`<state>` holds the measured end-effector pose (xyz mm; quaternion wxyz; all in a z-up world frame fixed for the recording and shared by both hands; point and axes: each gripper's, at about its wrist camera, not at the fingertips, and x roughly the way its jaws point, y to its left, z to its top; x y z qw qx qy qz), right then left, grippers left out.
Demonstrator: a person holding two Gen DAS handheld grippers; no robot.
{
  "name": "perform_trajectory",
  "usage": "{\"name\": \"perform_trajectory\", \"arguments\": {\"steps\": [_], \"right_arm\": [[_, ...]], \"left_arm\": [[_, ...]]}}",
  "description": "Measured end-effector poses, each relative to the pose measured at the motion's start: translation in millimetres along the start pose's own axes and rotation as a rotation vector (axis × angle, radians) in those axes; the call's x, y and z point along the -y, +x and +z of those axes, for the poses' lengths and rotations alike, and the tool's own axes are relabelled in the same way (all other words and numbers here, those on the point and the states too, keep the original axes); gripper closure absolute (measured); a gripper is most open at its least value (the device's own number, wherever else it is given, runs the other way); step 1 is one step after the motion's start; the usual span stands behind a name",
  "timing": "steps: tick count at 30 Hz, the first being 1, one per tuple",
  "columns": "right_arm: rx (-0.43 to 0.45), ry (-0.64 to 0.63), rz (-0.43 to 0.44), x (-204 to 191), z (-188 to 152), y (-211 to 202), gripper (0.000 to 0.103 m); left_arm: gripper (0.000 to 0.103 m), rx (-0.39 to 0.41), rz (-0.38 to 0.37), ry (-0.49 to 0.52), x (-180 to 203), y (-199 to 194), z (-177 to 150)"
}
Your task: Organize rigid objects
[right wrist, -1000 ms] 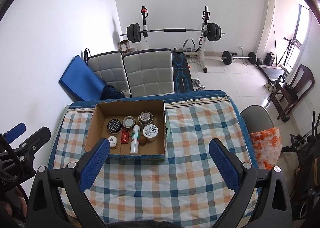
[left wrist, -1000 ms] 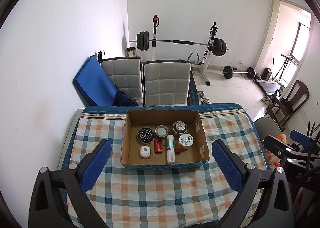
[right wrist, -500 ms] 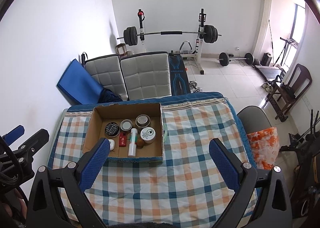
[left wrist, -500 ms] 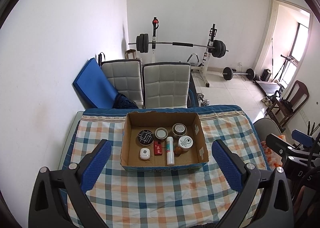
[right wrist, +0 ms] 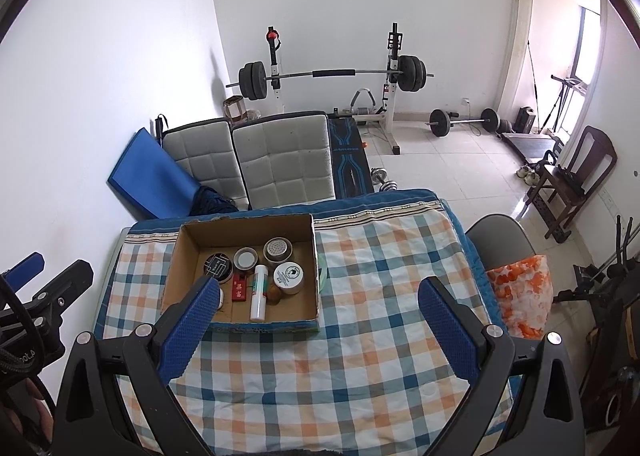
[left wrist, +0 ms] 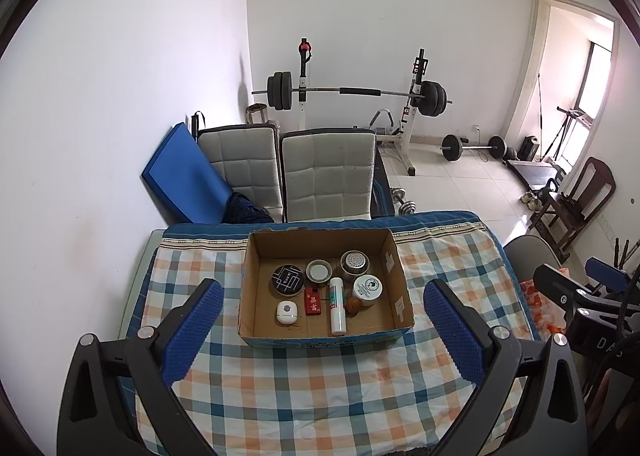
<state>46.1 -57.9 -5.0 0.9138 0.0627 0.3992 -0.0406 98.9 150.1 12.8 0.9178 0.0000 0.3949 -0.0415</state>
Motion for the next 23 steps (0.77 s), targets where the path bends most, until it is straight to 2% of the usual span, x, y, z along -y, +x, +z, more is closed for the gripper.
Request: {"name": "perform_trajectory", "arguments": {"steps": [23], "right_arm": [[-0.013, 0.032, -0.006, 8, -5, 2, 0.002]], "left_arm": [[0.0, 0.008, -0.016, 0.017, 2, 2, -12]]}}
